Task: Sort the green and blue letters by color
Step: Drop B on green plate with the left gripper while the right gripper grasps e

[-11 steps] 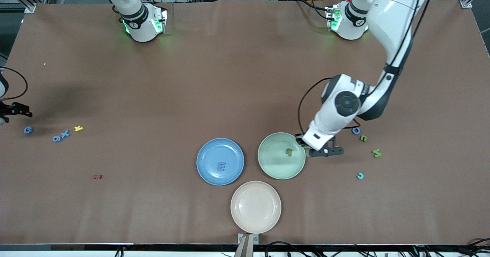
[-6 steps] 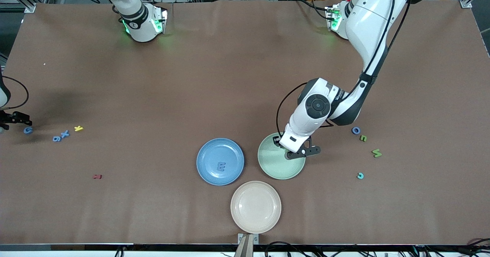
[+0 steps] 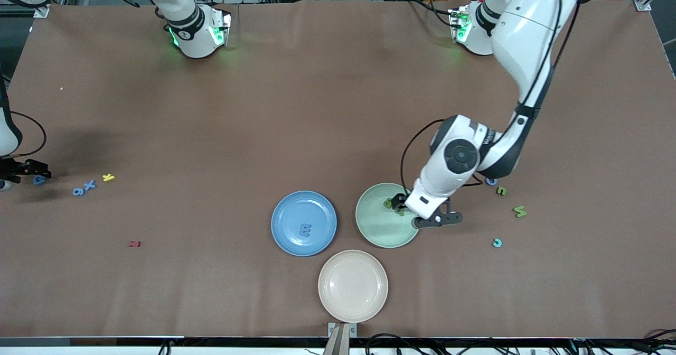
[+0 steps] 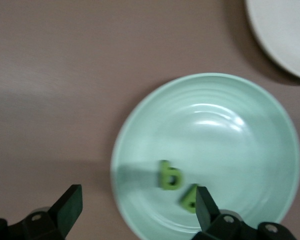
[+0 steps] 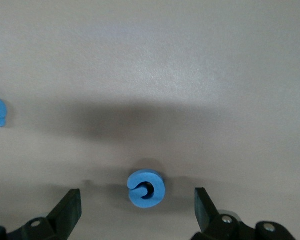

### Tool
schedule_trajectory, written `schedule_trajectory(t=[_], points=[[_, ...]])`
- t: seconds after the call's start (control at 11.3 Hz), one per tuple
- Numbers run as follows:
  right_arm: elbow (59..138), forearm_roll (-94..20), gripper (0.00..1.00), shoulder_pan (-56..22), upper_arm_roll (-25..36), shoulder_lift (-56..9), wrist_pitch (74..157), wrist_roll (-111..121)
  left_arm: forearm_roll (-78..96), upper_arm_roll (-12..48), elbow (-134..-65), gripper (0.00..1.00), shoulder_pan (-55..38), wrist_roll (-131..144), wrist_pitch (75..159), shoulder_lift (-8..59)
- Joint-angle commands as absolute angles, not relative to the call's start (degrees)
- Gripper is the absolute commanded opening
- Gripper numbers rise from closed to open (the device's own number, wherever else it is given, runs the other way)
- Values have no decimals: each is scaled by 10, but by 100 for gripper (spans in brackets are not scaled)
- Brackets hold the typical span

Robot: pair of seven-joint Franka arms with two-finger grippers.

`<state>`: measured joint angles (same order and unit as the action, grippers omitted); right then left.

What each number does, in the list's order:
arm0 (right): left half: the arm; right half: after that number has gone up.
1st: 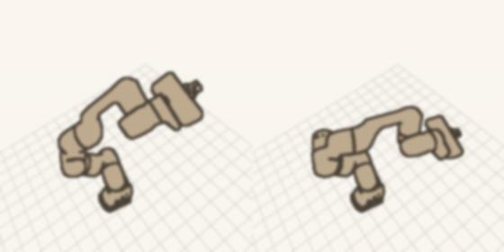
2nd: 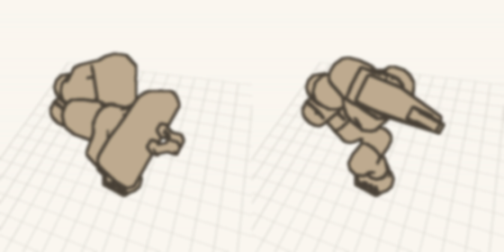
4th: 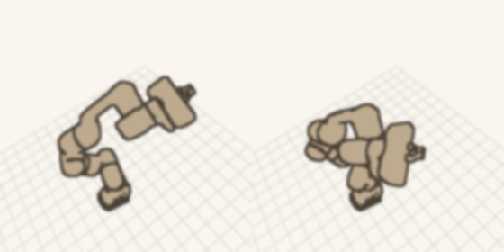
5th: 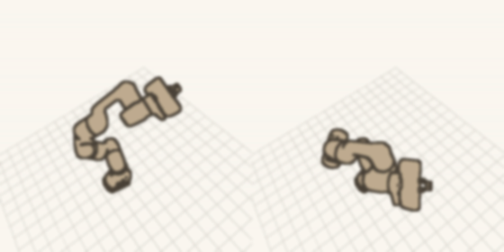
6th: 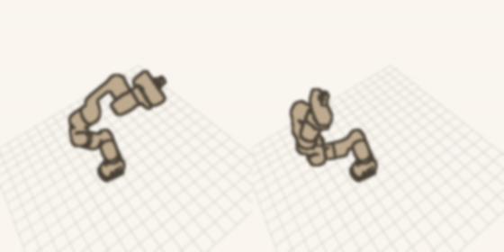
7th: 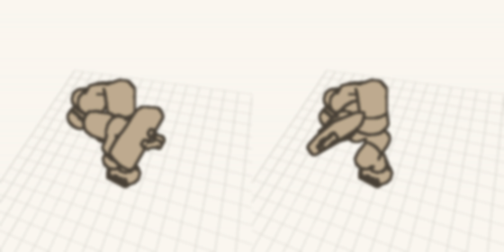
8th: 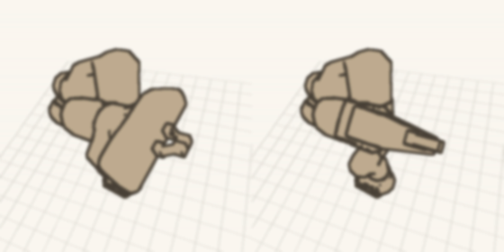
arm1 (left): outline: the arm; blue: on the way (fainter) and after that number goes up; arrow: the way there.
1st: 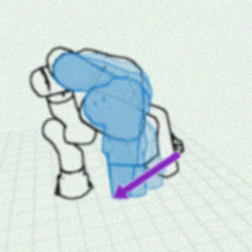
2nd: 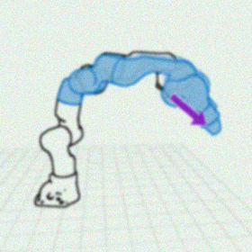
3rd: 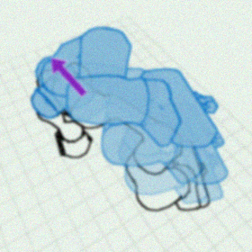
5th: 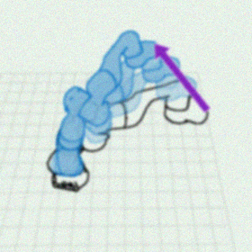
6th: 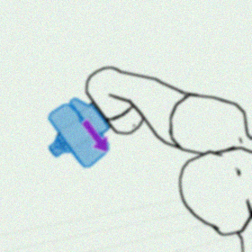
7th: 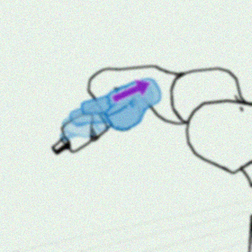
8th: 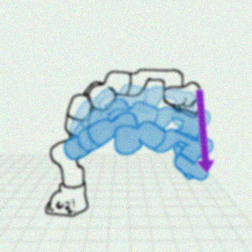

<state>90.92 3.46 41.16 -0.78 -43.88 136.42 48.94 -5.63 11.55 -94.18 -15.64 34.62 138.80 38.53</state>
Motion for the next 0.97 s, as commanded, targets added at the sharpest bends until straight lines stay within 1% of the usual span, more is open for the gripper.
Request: schedule_trajectory(t=[0.0,0.27,0.44,0.71,0.89], points=[[892,44,100,418,-11,-452,1366,486,-91,153,-1028,100,-62,226,1383,332],[892,42,100,419,-11,-455,1368,486,-191,205,-1069,100,44,165,1384,323],[895,39,100,425,-11,-458,1395,485,-256,230,-1100,100,108,136,1396,320],[895,37,100,425,-12,-460,1397,483,-272,238,-1156,100,186,61,1472,319],[895,34,100,422,-12,-461,1394,477,-271,239,-1166,100,213,42,1472,312]])
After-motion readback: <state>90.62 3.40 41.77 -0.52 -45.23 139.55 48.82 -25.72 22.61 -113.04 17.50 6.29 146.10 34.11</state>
